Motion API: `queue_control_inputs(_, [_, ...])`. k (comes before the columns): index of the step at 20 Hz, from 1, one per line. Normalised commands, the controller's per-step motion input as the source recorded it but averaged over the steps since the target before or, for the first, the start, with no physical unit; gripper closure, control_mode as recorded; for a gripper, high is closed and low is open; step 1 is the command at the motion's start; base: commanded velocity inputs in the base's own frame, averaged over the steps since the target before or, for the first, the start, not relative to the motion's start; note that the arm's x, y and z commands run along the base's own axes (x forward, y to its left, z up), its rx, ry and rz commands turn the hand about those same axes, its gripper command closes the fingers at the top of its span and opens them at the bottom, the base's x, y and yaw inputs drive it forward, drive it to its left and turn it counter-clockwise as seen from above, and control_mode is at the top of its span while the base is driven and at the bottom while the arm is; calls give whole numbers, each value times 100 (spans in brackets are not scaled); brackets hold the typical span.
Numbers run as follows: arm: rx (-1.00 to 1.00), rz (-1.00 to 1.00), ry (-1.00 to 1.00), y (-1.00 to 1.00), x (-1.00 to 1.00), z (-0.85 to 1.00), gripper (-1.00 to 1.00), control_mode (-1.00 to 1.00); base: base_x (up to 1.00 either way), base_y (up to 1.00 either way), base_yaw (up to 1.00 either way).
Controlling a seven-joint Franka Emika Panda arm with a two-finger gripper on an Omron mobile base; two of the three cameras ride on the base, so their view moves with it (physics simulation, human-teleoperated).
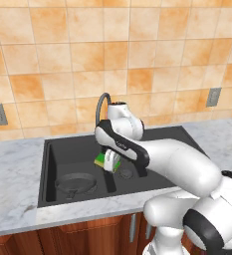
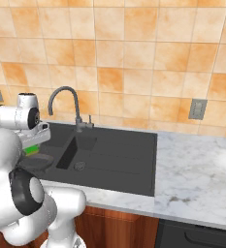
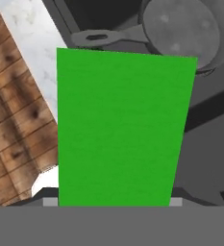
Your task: Pick the pan and sponge and place them into the sink. Then turn on the water.
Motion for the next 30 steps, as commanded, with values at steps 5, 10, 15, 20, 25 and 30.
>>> queue_control_inputs(5, [-2, -4, 0, 58, 19, -22, 100, -100, 0, 0, 0])
queue_control_inputs(10, [-7, -7, 0, 48, 16, -22, 100, -100, 0, 0, 0])
queue_control_inputs(15, [-7, -11, 0, 37, 12, -16, 100, -100, 0, 0, 0])
queue_control_inputs(20, [-4, -13, 0, 25, 21, -15, 100, -100, 0, 0, 0])
queue_control_inputs(25, [-2, -14, 0, 11, 20, -19, 100, -100, 0, 0, 0])
queue_control_inputs(30, [-3, -15, 0, 1, 18, -23, 100, -100, 0, 0, 0])
